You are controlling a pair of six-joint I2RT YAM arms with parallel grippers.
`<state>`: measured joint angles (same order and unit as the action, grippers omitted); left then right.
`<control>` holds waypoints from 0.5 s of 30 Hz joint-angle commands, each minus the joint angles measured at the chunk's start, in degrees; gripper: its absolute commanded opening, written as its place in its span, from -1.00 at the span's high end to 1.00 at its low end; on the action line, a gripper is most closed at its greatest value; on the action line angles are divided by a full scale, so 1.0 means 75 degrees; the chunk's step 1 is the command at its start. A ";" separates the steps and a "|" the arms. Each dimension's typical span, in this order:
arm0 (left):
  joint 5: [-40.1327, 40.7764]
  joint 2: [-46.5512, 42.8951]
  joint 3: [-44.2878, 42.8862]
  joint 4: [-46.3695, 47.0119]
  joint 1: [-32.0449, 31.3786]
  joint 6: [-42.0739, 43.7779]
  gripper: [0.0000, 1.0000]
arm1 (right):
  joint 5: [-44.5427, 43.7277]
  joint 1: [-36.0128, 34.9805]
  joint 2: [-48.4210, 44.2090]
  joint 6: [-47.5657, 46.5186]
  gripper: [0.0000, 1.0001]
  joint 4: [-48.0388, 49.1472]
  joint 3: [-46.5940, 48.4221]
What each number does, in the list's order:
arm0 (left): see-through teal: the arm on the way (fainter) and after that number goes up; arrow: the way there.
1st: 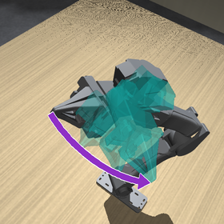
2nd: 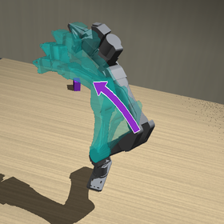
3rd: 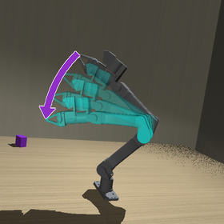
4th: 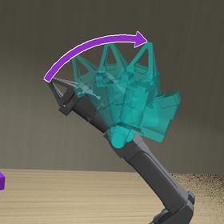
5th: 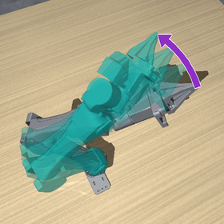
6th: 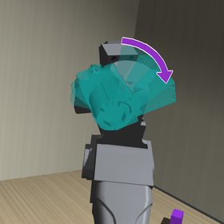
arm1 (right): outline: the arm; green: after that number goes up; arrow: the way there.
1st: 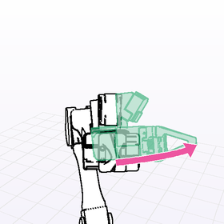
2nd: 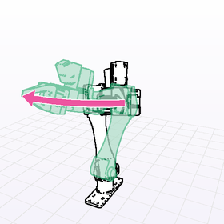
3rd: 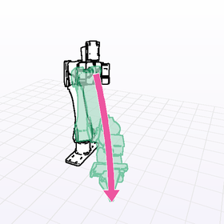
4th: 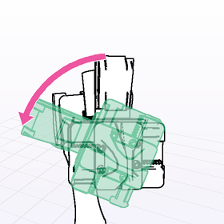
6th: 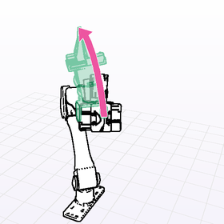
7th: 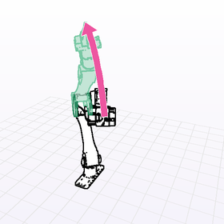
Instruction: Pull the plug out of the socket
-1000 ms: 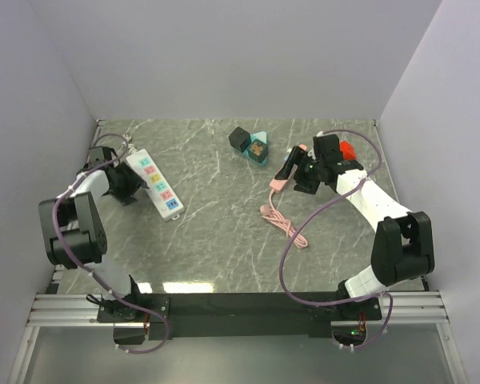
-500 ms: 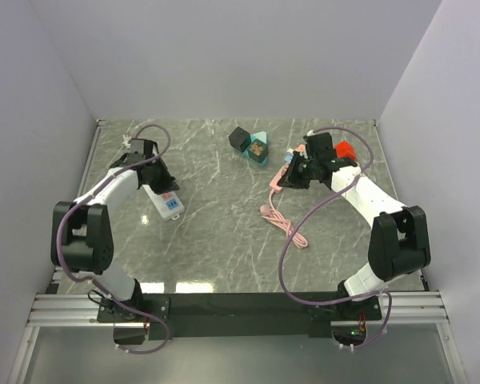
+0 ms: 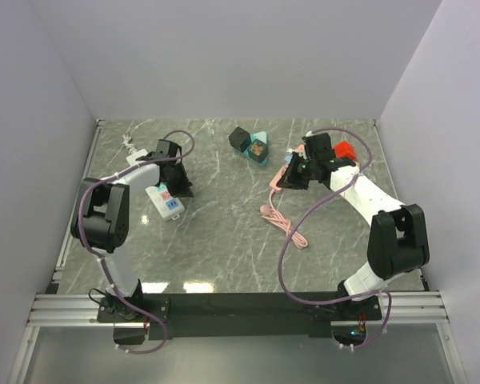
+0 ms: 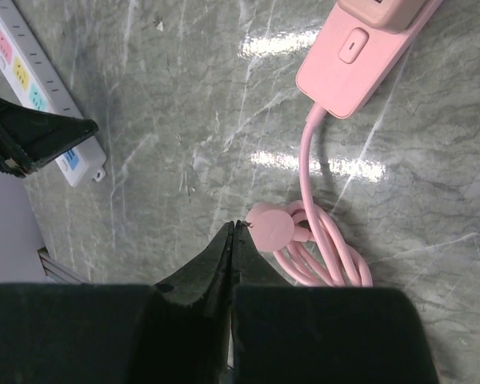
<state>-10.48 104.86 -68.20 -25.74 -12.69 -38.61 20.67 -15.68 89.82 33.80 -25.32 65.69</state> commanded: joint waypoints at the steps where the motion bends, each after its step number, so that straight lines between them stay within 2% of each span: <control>1: 0.0284 -0.0082 0.0175 -0.0049 0.0016 0.0226 0.99 | 0.0115 -0.0089 0.0141 0.0040 1.00 0.0200 0.0323; 8: 0.0857 -0.0620 0.1006 -0.0037 0.0016 0.0039 0.99 | 0.0233 -0.0135 0.0305 0.0122 1.00 0.0341 0.0218; 15: 0.1865 -0.1300 0.1488 -0.0354 0.0203 -0.0055 0.99 | 0.0315 -0.0206 0.0399 0.0145 1.00 0.0411 0.0253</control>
<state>-1.98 98.91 -58.54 -26.09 -12.25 -38.68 22.17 -16.53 92.90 34.76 -23.99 65.69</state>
